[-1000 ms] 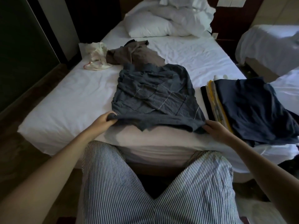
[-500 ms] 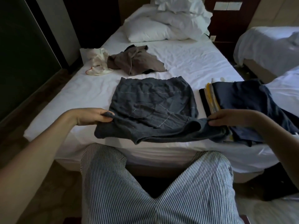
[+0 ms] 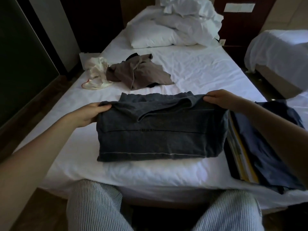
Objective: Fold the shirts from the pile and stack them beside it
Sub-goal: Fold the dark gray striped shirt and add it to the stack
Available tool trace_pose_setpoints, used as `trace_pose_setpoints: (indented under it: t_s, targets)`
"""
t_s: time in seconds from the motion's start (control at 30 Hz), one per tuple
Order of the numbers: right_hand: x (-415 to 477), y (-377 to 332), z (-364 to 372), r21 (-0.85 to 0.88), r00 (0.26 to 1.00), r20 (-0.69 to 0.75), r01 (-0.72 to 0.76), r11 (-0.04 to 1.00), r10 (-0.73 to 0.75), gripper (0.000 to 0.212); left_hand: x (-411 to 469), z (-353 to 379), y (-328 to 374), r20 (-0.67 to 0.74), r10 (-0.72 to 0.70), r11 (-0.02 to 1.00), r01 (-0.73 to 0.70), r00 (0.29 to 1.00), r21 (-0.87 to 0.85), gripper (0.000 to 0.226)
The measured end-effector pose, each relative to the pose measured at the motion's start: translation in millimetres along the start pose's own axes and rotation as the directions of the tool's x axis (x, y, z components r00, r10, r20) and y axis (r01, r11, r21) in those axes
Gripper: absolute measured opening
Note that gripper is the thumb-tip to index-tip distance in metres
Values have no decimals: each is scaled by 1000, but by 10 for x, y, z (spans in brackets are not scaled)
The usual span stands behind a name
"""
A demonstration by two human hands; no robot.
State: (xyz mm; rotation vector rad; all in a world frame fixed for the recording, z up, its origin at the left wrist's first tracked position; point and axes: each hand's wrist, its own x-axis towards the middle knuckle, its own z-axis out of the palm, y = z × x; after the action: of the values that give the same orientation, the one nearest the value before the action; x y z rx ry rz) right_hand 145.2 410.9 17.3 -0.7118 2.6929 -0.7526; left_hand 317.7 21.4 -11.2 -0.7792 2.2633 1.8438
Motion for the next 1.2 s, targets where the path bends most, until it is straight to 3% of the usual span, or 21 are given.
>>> trace_pose_setpoints:
  t_s: [0.37, 0.47, 0.53, 0.57, 0.63, 0.7, 0.73, 0.77, 0.83, 0.87, 0.93, 1.0, 1.07, 1.13, 1.2]
  targets:
    - [1543, 393, 310, 255, 979, -54, -178, 950, 198, 23, 1703, 96, 74, -124, -224, 965, 202, 967, -170, 14]
    - [1782, 581, 696, 206, 972, -25, -222, 953, 232, 31, 2050, 233, -264, -196, -190, 976, 207, 962, 72, 20]
    - [1823, 725, 912, 192, 971, 27, -238, 952, 238, 39, 2148, 350, -432, -288, -8, 945, 101, 958, 310, 41]
    - [1811, 789, 973, 211, 972, 22, -235, 949, 236, 39, 2158, 397, -468, -290, 145, 899, -4, 946, 437, 54]
    - [1786, 893, 987, 294, 970, -17, -228, 928, 244, 33, 2131, 499, -462, -113, 373, 702, -200, 921, 684, 72]
    - [1774, 957, 938, 384, 967, -46, -216, 898, 252, 27, 2139, 590, -450, 18, 397, 532, -246, 918, 810, 76]
    - [1781, 982, 917, 422, 967, -59, -201, 884, 248, 28, 2177, 631, -444, -1, 398, 527, -228, 917, 819, 68]
    - [1782, 984, 895, 444, 969, -78, -177, 879, 235, 30, 2231, 668, -414, -63, 410, 588, -211, 910, 781, 53]
    - [1818, 953, 873, 434, 968, -151, -117, 893, 200, 32, 2345, 717, -327, -190, 419, 775, -241, 888, 584, 20]
    - [1856, 928, 870, 409, 961, -209, -85, 909, 184, 31, 2395, 720, -287, -236, 415, 828, -258, 879, 498, 16]
    - [1921, 879, 885, 297, 923, -331, -96, 950, 197, 27, 2450, 692, -247, -323, 441, 825, -237, 837, 513, 20]
    - [1948, 850, 937, 46, 893, -378, -246, 968, 245, 28, 2488, 678, -298, -329, 525, 688, -164, 785, 707, 23]
    - [1951, 868, 1050, -94, 910, -309, -320, 943, 278, 33, 2495, 717, -381, -193, 575, 440, -101, 795, 892, 23]
    - [1936, 894, 1126, -47, 914, -259, -335, 941, 312, 40, 2467, 726, -428, -54, 645, 235, -131, 762, 963, 27]
    - [1887, 934, 1091, 64, 905, -236, -349, 935, 354, 50, 2363, 706, -399, 104, 748, 83, -248, 656, 965, 36]
